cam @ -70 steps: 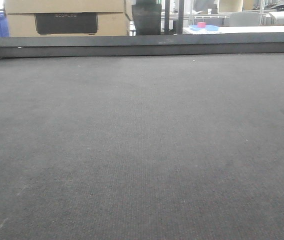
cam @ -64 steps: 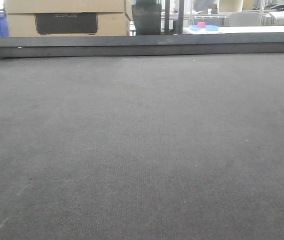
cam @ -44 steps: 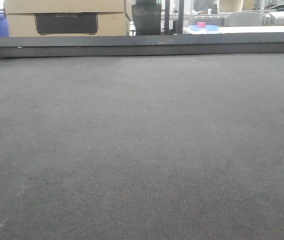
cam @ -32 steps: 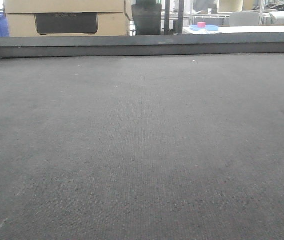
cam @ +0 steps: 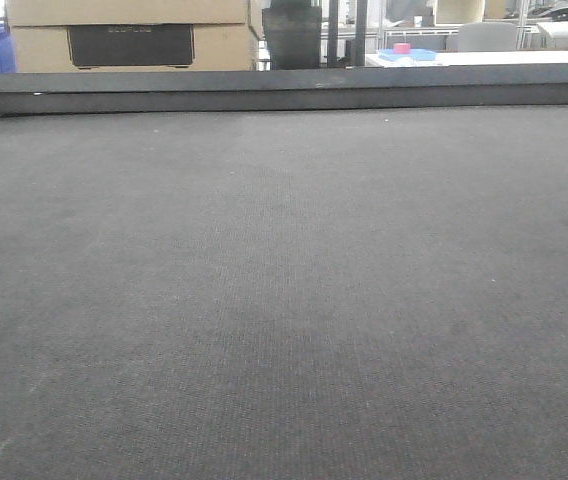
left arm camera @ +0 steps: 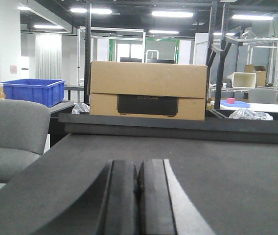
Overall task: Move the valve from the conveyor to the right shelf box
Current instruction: 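Lower both grippers over the two white-capped valves on the conveyor, then close the right gripper on its valve and lift it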
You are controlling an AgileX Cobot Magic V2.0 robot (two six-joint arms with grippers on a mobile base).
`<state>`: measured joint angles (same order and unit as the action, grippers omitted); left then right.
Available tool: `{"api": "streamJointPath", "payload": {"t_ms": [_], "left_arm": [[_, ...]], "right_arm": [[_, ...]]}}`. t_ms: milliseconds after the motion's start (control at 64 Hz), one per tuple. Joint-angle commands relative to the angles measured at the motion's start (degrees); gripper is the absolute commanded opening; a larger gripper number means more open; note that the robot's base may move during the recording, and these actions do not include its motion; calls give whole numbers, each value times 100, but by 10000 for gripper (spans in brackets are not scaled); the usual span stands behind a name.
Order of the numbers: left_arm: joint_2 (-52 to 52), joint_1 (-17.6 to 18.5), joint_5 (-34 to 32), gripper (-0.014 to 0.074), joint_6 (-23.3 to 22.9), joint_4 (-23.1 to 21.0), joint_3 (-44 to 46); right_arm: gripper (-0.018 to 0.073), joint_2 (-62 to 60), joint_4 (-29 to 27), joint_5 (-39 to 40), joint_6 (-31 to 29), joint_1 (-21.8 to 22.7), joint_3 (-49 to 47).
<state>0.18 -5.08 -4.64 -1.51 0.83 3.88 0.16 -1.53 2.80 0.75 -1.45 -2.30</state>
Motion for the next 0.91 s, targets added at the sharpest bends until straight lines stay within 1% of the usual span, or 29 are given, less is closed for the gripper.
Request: {"api": "streamJointPath", "payload": {"t_ms": [0, 47, 94, 156, 188, 219, 250, 281, 344, 375, 438, 453, 516, 578, 641, 656, 734, 844, 891], "left_arm": [[63, 18, 565, -111, -15, -23, 701], [234, 18, 1027, -111, -15, 1, 1057], [447, 18, 1348, -103, -15, 1, 1443], [714, 18, 1549, -50, -15, 1, 1863], [871, 18, 1635, -3, -15, 1, 2059], [1001, 18, 1698, 43, -15, 1, 2195], [1169, 18, 1775, 110, -15, 1, 2348], [1375, 18, 1881, 200, -15, 1, 2506], [1651, 18, 2085, 323, -15, 1, 2683], [1792, 18, 2148, 395, -15, 1, 2737], [2135, 18, 2331, 506, -15, -21, 2864], [2202, 18, 2400, 528, -15, -83, 2897], [2490, 18, 2642, 611, -15, -83, 3089], [2721, 111, 2857, 603, -15, -140, 3323], [2877, 242, 3000, 589, -15, -140, 3535], [2925, 271, 3012, 588, -15, -140, 3577], [3097, 434, 3022, 581, -15, -140, 3795], [3255, 523, 3027, 582, -15, -140, 3877], [3285, 549, 3027, 582, -15, -140, 3874]], "right_arm": [[-155, -16, -8, -204, -25, 23, -528], [-151, -16, -8, -601, -25, 23, -920], [-124, 31, -8, -942, -25, 23, -1283], [-24, 249, -8, -1198, -25, 23, -1665], [32, 361, -8, -1235, -25, 23, -1801], [112, 523, -8, -1233, -25, 23, -1944], [181, 694, -8, -1233, -25, 23, -2066], [286, 866, -8, -1233, -25, 23, -2167], [425, 1174, -8, -1216, -25, 23, -2291], [489, 1335, -8, -1201, -25, 23, -2327], [568, 1568, -8, -1126, -25, 23, -2338], [576, 1623, -8, -1126, -25, 23, -2338], [568, 1902, 71, -1037, -25, 23, -2338], [568, 2186, 82, -909, -25, 23, -2388], [568, 2476, 82, -1114, -25, 23, -2596], [568, 2553, 82, -1215, -25, 23, -2670], [568, 3199, 113, -2215, -25, 23, -3366], [568, 4040, 336, -3346, -40, 23, -4325], [568, 4439, 350, -3739, -162, 23, -4702]]}}
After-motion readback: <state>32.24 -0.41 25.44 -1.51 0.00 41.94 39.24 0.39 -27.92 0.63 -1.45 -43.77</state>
